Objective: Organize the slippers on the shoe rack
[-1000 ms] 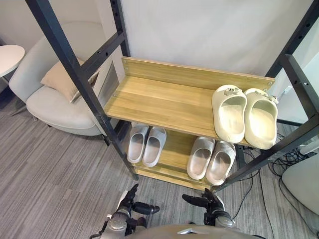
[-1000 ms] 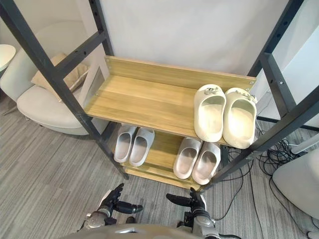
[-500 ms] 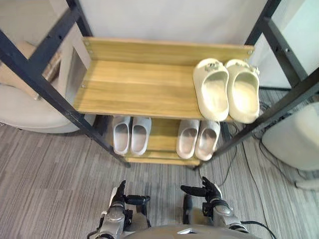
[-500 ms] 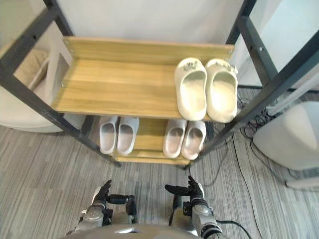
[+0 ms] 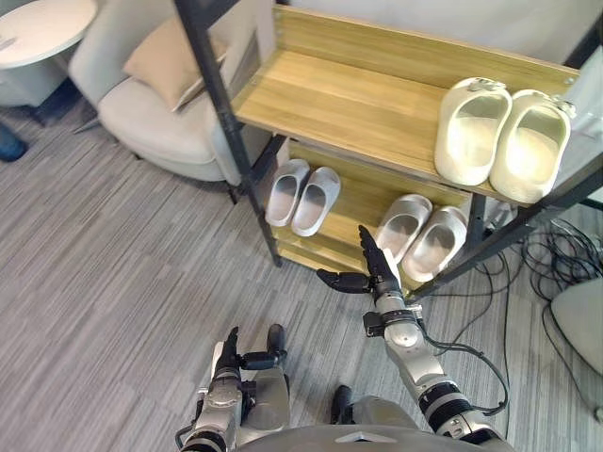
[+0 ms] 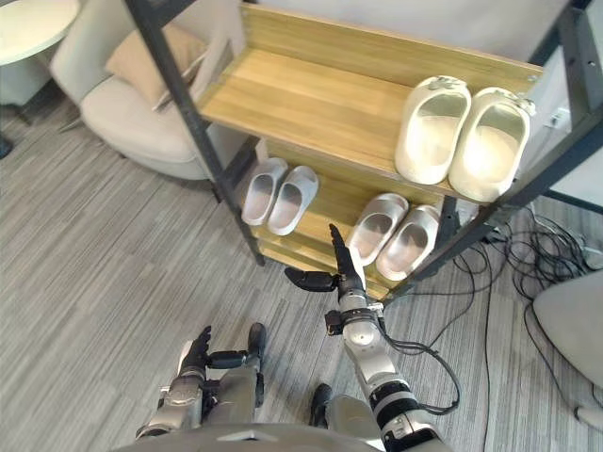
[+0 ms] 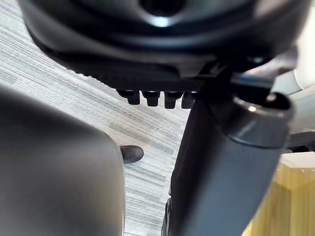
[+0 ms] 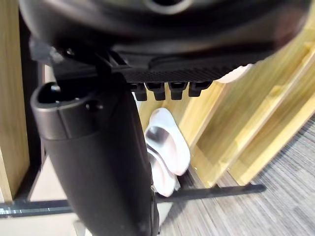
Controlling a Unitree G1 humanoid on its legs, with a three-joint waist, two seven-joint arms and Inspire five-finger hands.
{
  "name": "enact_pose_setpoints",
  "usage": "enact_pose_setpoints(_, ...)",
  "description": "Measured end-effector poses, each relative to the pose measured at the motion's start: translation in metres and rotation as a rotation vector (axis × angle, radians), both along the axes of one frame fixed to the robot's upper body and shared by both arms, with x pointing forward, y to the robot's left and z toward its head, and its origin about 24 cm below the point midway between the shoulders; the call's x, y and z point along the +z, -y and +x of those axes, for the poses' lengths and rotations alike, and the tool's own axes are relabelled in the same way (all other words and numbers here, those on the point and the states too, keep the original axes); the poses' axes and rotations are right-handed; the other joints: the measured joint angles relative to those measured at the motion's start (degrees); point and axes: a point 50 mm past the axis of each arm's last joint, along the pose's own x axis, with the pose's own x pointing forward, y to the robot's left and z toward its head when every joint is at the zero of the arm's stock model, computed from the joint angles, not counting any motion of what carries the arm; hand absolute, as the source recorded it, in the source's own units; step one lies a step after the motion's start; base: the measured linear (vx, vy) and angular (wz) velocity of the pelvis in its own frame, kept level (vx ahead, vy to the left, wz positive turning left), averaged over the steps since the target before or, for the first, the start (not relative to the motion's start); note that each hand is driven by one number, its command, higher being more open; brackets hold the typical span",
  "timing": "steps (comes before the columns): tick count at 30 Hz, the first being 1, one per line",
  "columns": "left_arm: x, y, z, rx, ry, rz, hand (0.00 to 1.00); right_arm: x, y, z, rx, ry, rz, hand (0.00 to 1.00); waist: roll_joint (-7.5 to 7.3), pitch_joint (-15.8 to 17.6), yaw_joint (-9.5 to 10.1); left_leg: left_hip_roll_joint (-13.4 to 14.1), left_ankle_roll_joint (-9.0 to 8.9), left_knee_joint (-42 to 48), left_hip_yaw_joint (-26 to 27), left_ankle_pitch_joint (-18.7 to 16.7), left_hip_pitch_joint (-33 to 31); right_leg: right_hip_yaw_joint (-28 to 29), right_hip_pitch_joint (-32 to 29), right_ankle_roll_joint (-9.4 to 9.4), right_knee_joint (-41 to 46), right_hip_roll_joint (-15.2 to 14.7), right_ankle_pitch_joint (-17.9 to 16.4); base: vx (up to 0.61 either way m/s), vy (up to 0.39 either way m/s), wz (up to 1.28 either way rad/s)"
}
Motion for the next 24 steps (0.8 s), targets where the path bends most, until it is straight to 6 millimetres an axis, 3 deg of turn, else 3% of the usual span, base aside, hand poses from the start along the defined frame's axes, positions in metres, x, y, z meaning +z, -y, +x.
enact_pose_setpoints(1, -0.001, 0.003, -0.002, 0.006, -0.004, -0.003, 1.0, -0.009, 0.009, -0.006, -0.038, -0.052, -0.012, 1.0, 0.13, -0.1, -0.14, -0.6, 1.28, 6.1, 1.4, -2.1, 1.0, -1.4, -0.6, 0.38, -0.5, -1.5, 1.0, -0.1, 0.034, 0.72)
enact_pose_setpoints(3, -0.002, 0.003, -0.005, 0.007, -0.014, 0.003, 1.0, -0.017, 0.017, -0.012, -0.06, -0.095, -0.036, 1.0, 0.48, -0.3, -0.25, 0.1, 1.93, 10.0, 3.2, -5.9, 3.5, -2.9, -0.6, 0.85, -1.4, -2.4, 2.0, -0.09, 0.068, 0.65)
enact_pose_setpoints(4, -0.005, 0.004, -0.009, -0.015, -0.03, 0.018, 1.0, -0.023, 0.023, -0.017, -0.072, -0.126, -0.064, 1.0, 0.81, -0.5, -0.7, 2.4, 2.36, 11.9, 6.9, -10.6, 7.5, -5.2, -0.6, 1.74, -2.2, -2.9, 2.9, -0.07, 0.124, 0.49)
enact_pose_setpoints(5, -0.005, 0.004, -0.009, -0.016, -0.03, 0.018, 1.0, -0.023, 0.023, -0.017, -0.072, -0.126, -0.065, 1.0, 0.81, -0.5, -0.71, 2.4, 2.3, 11.9, 7.0, -10.6, 7.5, -5.2, -0.6, 1.76, -2.2, -2.9, 2.9, -0.06, 0.153, 0.88)
enact_pose_setpoints(6, -0.006, 0.008, -0.009, -0.05, -0.041, 0.025, 1.0, -0.025, 0.025, -0.019, -0.077, -0.138, -0.08, 1.0, 0.98, -0.6, -1.29, 4.3, 2.4, 9.4, 11.2, -12.2, 10.9, -7.9, -0.5, 2.79, -2.1, -3.7, 3.6, -0.07, 0.224, 0.65)
enact_pose_setpoints(8, -0.006, 0.013, -0.009, -0.086, -0.041, 0.027, 1.0, -0.027, 0.027, -0.021, -0.089, -0.147, -0.077, 1.0, 1.13, -0.8, -1.78, 3.3, 2.08, 4.0, 13.4, -12.0, 12.6, -9.9, 0.3, 4.68, -4.0, -3.8, 5.0, -0.11, 0.294, 0.81)
enact_pose_setpoints(9, -0.007, 0.013, -0.01, -0.092, -0.046, 0.02, 1.0, -0.037, 0.026, -0.032, -0.107, -0.186, -0.068, 1.0, -0.3, -1.7, -1.65, 1.4, 1.93, 0.6, 12.8, -10.3, 13.4, -11.1, 1.4, 5.76, -7.5, -4.1, 7.1, -0.09, 0.229, 0.69)
enact_pose_setpoints(10, -0.007, 0.011, -0.012, -0.088, -0.053, 0.024, 1.0, -0.045, 0.023, -0.041, -0.109, -0.214, -0.056, 1.0, -0.48, -2.1, -1.75, 0.3, 2.34, -0.9, 12.2, -9.8, 14.0, -11.5, 2.3, 6.27, -9.3, -4.3, 7.9, -0.02, 0.176, 0.69)
enact_pose_setpoints(11, -0.01, 0.005, -0.02, -0.085, -0.076, 0.035, 1.0, -0.069, 0.019, -0.066, -0.131, -0.357, 0.077, 1.0, -1.32, -3.4, -2.08, -1.6, 2.79, -3.5, 10.8, -8.8, 15.8, -12.9, 4.8, 7.25, -11.3, -5.3, 9.0, 0.03, 0.139, 0.45)
enact_pose_setpoints(12, -0.011, 0.004, -0.022, -0.085, -0.082, 0.035, 1.0, -0.074, 0.018, -0.073, -0.139, -0.394, 0.095, 1.0, -1.33, -3.8, -2.11, -2.0, 2.97, -4.1, 10.5, -8.7, 16.0, -13.1, 5.1, 7.42, -11.5, -5.5, 9.1, 0.05, 0.18, 0.54)
enact_pose_setpoints(13, -0.013, 0.004, -0.027, -0.087, -0.097, 0.031, 1.0, -0.094, 0.019, -0.1, -0.184, -0.543, 0.134, 1.0, -1.45, -4.9, -2.22, -3.3, 3.91, -5.9, 9.5, -8.0, 16.9, -14.1, 5.9, 7.83, -11.9, -6.3, 9.3, 0.05, 0.147, 0.33)
enact_pose_setpoints(14, -0.013, 0.004, -0.028, -0.087, -0.099, 0.029, 1.0, -0.099, 0.019, -0.108, -0.186, -0.585, 0.132, 1.0, -1.38, -4.9, -2.22, -3.7, 4.0, -6.3, 9.2, -7.8, 17.1, -14.3, 6.1, 7.91, -11.8, -6.6, 9.4, 0.07, 0.206, 0.32)
enact_pose_setpoints(17, -0.016, -0.003, -0.033, -0.08, -0.128, 0.029, 1.0, -0.104, 0.022, -0.112, -0.183, -0.635, 0.141, 1.0, -1.43, -4.9, -2.52, -5.7, 5.19, -7.9, 8.0, -6.9, 17.5, -15.5, 6.1, 8.79, -10.3, -8.3, 9.2, 0.04, 0.154, 0.29)
enact_pose_setpoints(19, -0.015, -0.006, -0.032, -0.083, -0.123, 0.033, 1.0, -0.104, 0.021, -0.111, -0.187, -0.639, 0.152, 1.0, -2.5, -4.5, -2.49, -6.7, 6.22, -7.8, 6.7, -7.6, 18.7, -16.1, 5.2, 9.55, -2.0, -11.8, 4.6, 0.04, 0.128, 0.3)
enact_pose_setpoints(21, -0.015, -0.01, -0.032, -0.092, -0.126, 0.04, 1.0, -0.105, 0.02, -0.11, -0.184, -0.642, 0.157, 1.0, -3.85, -4.5, -2.72, -7.9, 7.16, -7.4, 4.9, -8.9, 19.4, -15.7, 4.1, 8.72, 5.8, -15.3, 1.2, 0.04, 0.078, 0.47)
enact_pose_setpoints(23, -0.015, -0.01, -0.033, -0.094, -0.13, 0.04, 1.0, -0.104, 0.022, -0.109, -0.186, -0.638, 0.153, 1.0, -4.14, -4.6, -3.17, -8.4, 7.84, -7.1, 2.2, -9.5, 19.7, -11.2, 1.9, 6.23, 13.8, -17.4, 1.0, 0.09, 0.065, 0.81)
enact_pose_setpoints(24, -0.015, -0.01, -0.034, -0.091, -0.132, 0.041, 1.0, -0.104, 0.024, -0.108, -0.184, -0.635, 0.147, 1.0, -3.78, -4.1, -3.98, -8.2, 8.53, -7.0, -1.0, -9.6, 20.6, -5.1, -0.9, 2.39, 20.6, -17.3, 1.4, 0.17, 0.005, 1.25)
